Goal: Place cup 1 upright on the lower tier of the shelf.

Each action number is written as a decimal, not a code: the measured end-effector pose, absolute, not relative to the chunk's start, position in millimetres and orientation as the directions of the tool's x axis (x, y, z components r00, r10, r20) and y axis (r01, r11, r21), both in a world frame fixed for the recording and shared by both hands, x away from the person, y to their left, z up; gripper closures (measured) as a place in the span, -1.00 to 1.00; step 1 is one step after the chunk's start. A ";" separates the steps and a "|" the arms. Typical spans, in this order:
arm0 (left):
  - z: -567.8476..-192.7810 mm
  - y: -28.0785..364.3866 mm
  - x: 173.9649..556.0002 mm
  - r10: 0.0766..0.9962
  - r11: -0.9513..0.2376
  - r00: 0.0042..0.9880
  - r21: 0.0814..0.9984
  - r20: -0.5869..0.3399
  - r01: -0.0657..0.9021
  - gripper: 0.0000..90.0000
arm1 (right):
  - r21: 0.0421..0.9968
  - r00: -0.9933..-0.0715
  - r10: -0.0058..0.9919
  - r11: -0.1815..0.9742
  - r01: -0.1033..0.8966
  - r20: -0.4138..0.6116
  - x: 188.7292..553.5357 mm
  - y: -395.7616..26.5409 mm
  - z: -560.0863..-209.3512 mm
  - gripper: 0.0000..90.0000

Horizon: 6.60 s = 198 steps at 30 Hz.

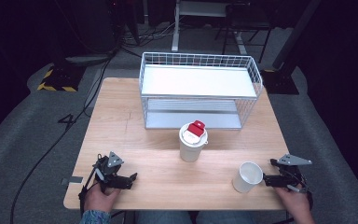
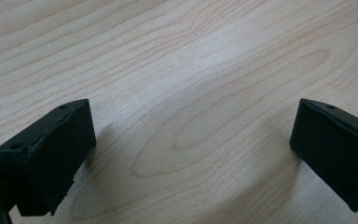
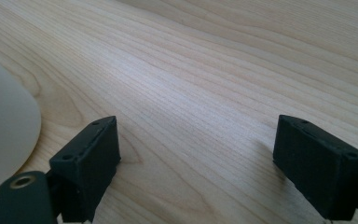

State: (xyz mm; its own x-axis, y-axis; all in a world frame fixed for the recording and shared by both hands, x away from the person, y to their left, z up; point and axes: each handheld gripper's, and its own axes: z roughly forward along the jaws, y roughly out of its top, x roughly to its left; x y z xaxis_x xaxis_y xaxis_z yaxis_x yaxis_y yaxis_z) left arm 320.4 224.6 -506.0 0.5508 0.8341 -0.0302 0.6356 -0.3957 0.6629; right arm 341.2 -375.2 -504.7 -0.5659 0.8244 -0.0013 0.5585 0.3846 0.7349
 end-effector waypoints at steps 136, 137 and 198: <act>-506.1 223.1 324.1 0.839 -0.388 0.543 0.665 -0.030 0.638 -0.99 | 0.794 -0.715 0.693 0.380 0.474 0.096 289.2 -303.4 -468.5 -0.80; -506.1 223.1 324.1 0.840 -0.388 0.542 0.665 -0.030 0.638 -0.99 | 0.793 -0.716 0.691 0.382 0.475 0.097 289.6 -303.3 -469.1 -0.75; -506.1 223.3 323.8 0.840 -0.391 0.542 0.665 -0.025 0.636 -0.99 | 0.828 -0.693 0.719 0.360 0.430 0.047 326.2 -288.8 -418.2 -0.51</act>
State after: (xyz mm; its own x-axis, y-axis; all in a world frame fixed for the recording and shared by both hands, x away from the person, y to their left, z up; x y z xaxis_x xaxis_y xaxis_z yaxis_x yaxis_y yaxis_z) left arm 323.8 223.3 -506.1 0.5416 0.8403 -0.0247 0.6363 -0.3905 0.6653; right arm 326.2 -288.8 -418.2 -0.6934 0.7190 0.0475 0.4303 0.3603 0.8277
